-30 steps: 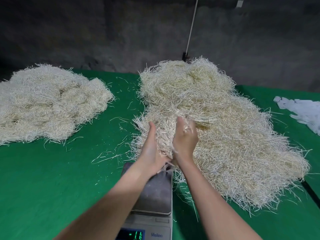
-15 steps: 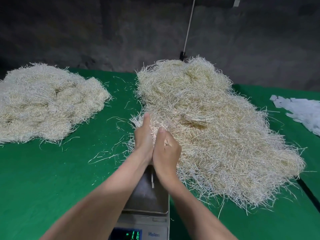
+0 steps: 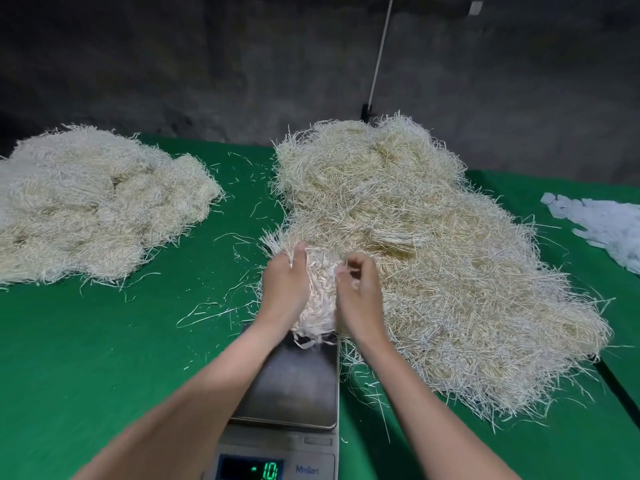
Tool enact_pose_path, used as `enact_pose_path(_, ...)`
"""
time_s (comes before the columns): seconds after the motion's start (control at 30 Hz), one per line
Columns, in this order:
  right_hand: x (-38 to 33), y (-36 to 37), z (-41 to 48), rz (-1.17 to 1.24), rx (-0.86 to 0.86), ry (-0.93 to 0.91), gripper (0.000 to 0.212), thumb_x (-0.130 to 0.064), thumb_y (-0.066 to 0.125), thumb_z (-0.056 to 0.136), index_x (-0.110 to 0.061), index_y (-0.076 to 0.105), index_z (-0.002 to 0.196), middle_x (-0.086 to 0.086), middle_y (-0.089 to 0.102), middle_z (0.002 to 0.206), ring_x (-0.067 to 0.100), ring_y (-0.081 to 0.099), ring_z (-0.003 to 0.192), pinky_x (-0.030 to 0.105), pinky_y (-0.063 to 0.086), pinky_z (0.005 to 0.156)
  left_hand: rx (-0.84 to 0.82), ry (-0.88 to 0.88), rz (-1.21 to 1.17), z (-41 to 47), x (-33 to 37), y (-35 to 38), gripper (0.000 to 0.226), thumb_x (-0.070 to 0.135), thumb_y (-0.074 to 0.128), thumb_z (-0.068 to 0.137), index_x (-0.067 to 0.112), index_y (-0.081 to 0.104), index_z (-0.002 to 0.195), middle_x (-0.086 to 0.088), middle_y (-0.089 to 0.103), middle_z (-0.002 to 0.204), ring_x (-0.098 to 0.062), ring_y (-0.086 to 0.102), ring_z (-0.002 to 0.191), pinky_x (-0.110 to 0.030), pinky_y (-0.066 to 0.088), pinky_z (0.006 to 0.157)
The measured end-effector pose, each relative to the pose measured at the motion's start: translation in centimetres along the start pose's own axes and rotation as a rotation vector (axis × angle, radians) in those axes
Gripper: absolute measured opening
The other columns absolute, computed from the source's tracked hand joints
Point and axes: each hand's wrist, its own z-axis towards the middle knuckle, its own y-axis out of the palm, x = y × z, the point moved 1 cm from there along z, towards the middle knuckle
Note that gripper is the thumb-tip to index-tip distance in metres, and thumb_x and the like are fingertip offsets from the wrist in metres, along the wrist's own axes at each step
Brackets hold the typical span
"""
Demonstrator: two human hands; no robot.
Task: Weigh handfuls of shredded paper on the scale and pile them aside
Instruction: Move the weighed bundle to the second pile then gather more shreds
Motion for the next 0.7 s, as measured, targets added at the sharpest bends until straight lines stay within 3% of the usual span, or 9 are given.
enact_pose_path(0.07, -0.7, 0.1, 0.0, 0.236, -0.119, 0.055, 0.054, -0.053, 0.045, 0.089, -0.035, 0.034, 0.139, -0.022, 0.028, 0.142, 0.005, 0.036, 0.125, 0.040, 0.034, 0.105, -0.039, 0.178, 0.142, 0.3, 0.4, -0.2, 0.021, 0.036, 0.045, 0.098, 0.019, 0.043, 0.111, 0.011, 0.048, 0.067, -0.004, 0.043, 0.044, -0.023, 0.042, 0.047)
enact_pose_path(0.13, -1.8, 1.0, 0.0, 0.294, -0.225, 0.119, 0.066, -0.069, 0.041, 0.084, -0.033, 0.040, 0.140, -0.014, 0.034, 0.146, 0.005, 0.041, 0.126, 0.039, 0.034, 0.106, -0.120, 0.220, 0.155, -0.3, 0.6, 1.0, 0.029, 0.033, 0.050, 0.097, 0.022, 0.034, 0.119, 0.012, 0.052, 0.082, 0.010, 0.053, 0.056, -0.009, 0.043, 0.050)
enact_pose_path(0.17, -2.1, 1.4, -0.2, 0.277, -0.226, 0.134, 0.062, -0.068, 0.045, 0.082, -0.027, 0.054, 0.128, -0.003, 0.050, 0.138, 0.007, 0.051, 0.120, 0.038, 0.041, 0.104, -0.127, 0.188, 0.080, -0.5, 0.5, 1.5, 0.033, 0.033, 0.052, 0.096, 0.020, 0.034, 0.120, 0.009, 0.056, 0.093, 0.015, 0.056, 0.071, -0.008, 0.047, 0.060)
enact_pose_path(0.23, -2.4, 1.6, 0.0, 0.209, -0.111, 0.189, 0.042, -0.064, 0.056, 0.079, -0.029, 0.066, 0.100, -0.006, 0.064, 0.115, 0.008, 0.061, 0.103, 0.033, 0.049, 0.096, -0.143, -0.038, -0.277, -0.8, 1.2, 1.6, 0.044, 0.037, 0.055, 0.094, 0.008, 0.040, 0.124, -0.012, 0.058, 0.116, -0.006, 0.061, 0.101, -0.027, 0.052, 0.084)
enact_pose_path(0.3, -2.1, 0.8, 0.6, 0.269, -0.006, 0.305, 0.053, -0.061, 0.061, 0.073, -0.021, 0.064, 0.107, 0.001, 0.066, 0.115, 0.019, 0.064, 0.103, 0.039, 0.051, 0.093, -0.184, -0.208, -0.537, -0.8, 1.0, 0.8, 0.065, 0.051, 0.054, 0.088, 0.006, 0.042, 0.133, -0.012, 0.052, 0.130, -0.021, 0.057, 0.109, -0.038, 0.048, 0.089)
enact_pose_path(0.4, -1.7, -0.5, 2.2, 0.594, 0.102, 0.492, 0.067, -0.056, 0.061, 0.075, -0.013, 0.054, 0.126, 0.013, 0.061, 0.124, 0.029, 0.057, 0.117, 0.052, 0.046, 0.098, -0.394, -0.287, -0.456, -2.3, 0.3, 0.5, 0.083, 0.076, 0.045, 0.071, 0.029, 0.042, 0.139, 0.007, 0.047, 0.143, -0.010, 0.046, 0.126, -0.037, 0.037, 0.104)
enact_pose_path(0.5, -1.1, -0.2, 2.2, 0.291, 0.233, 0.219, 0.044, -0.047, 0.051, 0.091, -0.011, 0.059, 0.114, 0.002, 0.062, 0.114, 0.011, 0.054, 0.100, 0.032, 0.043, 0.091, -0.415, -0.393, -0.596, -3.3, 0.6, 1.4, 0.052, 0.070, 0.047, 0.075, 0.032, 0.060, 0.109, 0.002, 0.068, 0.113, -0.012, 0.066, 0.103, -0.030, 0.053, 0.079)
enact_pose_path(0.6, -0.2, 2.1, -1.3, -0.135, 0.216, -0.206, 0.029, -0.042, 0.038, 0.097, -0.021, 0.052, 0.083, -0.011, 0.051, 0.084, 0.001, 0.045, 0.077, 0.019, 0.037, 0.073, -0.026, -0.430, -0.650, -0.9, 0.8, 1.4, 0.033, 0.049, 0.053, 0.090, 0.018, 0.063, 0.089, 0.002, 0.066, 0.075, -0.013, 0.068, 0.068, -0.019, 0.050, 0.061)
enact_pose_path(0.7, 0.2, 2.7, -1.1, -0.216, 0.160, -0.221, 0.027, -0.040, 0.037, 0.096, -0.023, 0.050, 0.079, -0.011, 0.053, 0.076, 0.007, 0.045, 0.067, 0.026, 0.041, 0.067, 0.107, -0.487, -0.657, -0.6, 0.5, 1.9, 0.025, 0.033, 0.052, 0.097, 0.013, 0.062, 0.087, -0.002, 0.055, 0.054, -0.010, 0.054, 0.039, -0.016, 0.041, 0.038)
